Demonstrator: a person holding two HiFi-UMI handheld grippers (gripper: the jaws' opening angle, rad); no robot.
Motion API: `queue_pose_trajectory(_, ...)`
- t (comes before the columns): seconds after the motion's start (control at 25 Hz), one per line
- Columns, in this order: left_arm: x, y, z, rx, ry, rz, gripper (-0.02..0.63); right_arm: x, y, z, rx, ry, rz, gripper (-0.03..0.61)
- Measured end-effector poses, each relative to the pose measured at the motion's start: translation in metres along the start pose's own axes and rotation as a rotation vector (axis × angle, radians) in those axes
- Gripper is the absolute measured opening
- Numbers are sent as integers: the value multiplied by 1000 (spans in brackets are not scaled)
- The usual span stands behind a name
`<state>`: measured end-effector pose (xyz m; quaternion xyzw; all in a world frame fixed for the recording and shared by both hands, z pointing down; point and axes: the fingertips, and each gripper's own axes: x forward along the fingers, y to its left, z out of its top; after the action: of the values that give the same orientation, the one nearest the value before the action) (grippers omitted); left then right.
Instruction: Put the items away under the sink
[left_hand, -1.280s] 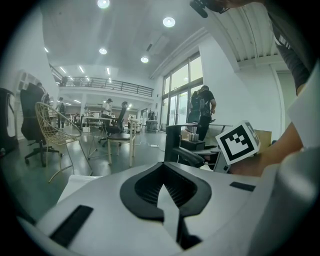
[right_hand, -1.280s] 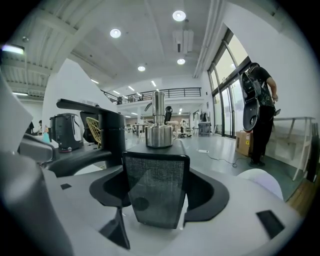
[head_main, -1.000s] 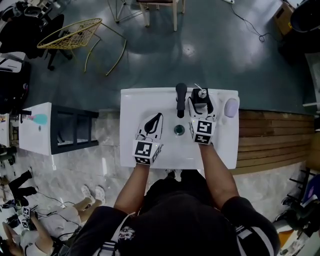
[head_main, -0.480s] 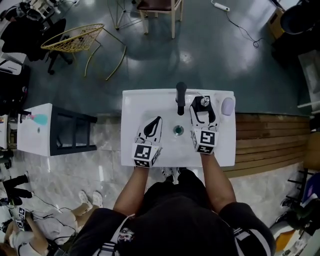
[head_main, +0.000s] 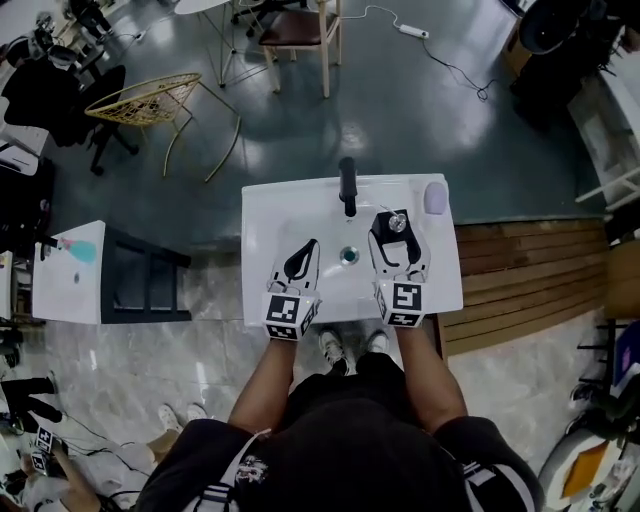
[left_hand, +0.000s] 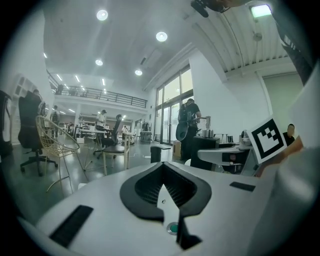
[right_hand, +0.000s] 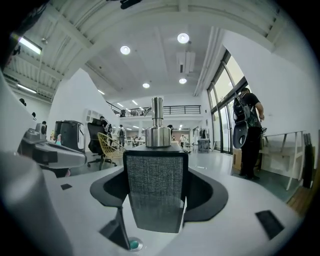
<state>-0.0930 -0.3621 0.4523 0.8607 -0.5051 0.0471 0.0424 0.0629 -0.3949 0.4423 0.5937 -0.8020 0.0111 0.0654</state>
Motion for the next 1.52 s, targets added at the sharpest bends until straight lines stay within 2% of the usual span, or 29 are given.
queue_pose_trajectory(0.28,-32,-29,4,32,-11,6,6,-56,12,3,-14,-34,38,331)
queue_pose_trajectory(0.48,-59,-52,7,5,-28,44,6,-97,14,1,-13,-45,72,330)
queue_pose_trajectory(1.0,-145,-147,1,10,-34,105,6,-217,22,9,-17,-86,170,328)
queue_pose_trajectory(1.28,-192,-164,-4,20,-25,175,6,-260,37,3,-23,-97,225,328)
queue_pose_trajectory(1.52,-214,-168,-9,25,-27,151,6,-268,49,-5,14,-90,233,327)
